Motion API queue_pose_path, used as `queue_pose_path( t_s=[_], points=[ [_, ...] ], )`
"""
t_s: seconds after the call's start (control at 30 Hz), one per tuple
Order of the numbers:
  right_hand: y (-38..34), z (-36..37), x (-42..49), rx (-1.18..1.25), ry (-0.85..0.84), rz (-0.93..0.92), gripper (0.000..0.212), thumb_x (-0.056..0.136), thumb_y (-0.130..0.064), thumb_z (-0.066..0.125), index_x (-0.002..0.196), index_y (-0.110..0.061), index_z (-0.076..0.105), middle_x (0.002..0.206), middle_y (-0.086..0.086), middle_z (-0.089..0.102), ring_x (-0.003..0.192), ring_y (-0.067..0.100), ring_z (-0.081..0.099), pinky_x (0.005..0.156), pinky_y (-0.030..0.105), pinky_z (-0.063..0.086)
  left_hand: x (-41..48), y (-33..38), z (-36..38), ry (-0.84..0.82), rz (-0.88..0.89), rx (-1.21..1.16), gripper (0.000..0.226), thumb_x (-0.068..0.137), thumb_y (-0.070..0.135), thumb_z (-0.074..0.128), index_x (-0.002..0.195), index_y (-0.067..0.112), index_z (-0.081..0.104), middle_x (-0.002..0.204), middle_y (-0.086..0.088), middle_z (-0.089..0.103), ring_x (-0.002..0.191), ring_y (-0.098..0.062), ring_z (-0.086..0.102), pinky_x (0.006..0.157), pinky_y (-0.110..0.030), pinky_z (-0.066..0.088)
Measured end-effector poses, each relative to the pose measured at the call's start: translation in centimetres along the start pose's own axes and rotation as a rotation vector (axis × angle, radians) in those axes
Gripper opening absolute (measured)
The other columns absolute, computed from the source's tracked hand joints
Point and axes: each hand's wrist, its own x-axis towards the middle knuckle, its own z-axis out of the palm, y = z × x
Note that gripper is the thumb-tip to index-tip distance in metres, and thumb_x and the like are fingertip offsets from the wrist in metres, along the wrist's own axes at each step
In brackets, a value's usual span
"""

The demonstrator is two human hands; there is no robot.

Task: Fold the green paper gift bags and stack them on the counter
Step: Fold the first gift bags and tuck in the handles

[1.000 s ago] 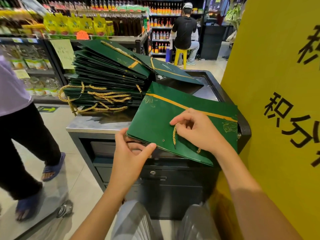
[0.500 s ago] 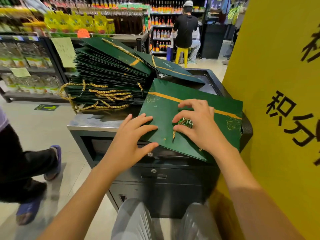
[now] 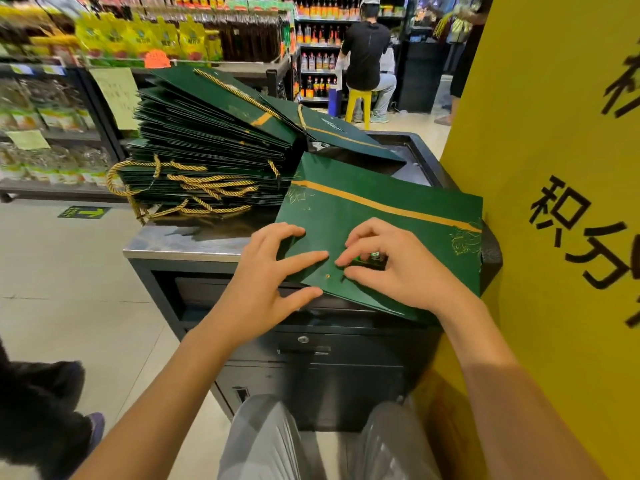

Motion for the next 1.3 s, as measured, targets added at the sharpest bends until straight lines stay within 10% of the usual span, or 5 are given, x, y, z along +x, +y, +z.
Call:
queue_pose_path(
  t_s=[0.2, 1.3],
  points=[
    [-0.1, 0.4, 0.1, -0.002, -0.05, 0.019, 0.012, 0.085, -0.03, 0.08, 0.091, -0.04, 0.078, 0.107, -0.014, 0.051, 0.105, 0.008, 0.053, 0.093, 0.026, 0.041, 0.2, -0.2, -0.1, -0.023, -0.011, -0.033, 0.051, 0.087, 0.058, 0.063, 0.13, 0.032, 0.067, 0.145, -0.002, 0.045, 0.141, -0.023, 0.032, 0.115, -0.048, 0.033],
    [-2.7, -1.3, 1.2, 0.228, -0.005, 0.063, 0.007, 0.086, -0.025, 0.081, 0.083, -0.019, 0.077, 0.07, -0.003, 0.073, 0.061, 0.012, 0.064, 0.066, 0.03, 0.056, 1.7, 2.0, -0.6, 0.126, -0.079, -0.049, 0.055, 0.097, 0.068, 0.036, 0.105, 0.035, 0.079, 0.096, 0.009, 0.062, 0.09, -0.02, 0.044, 0.073, -0.047, 0.047]
  ],
)
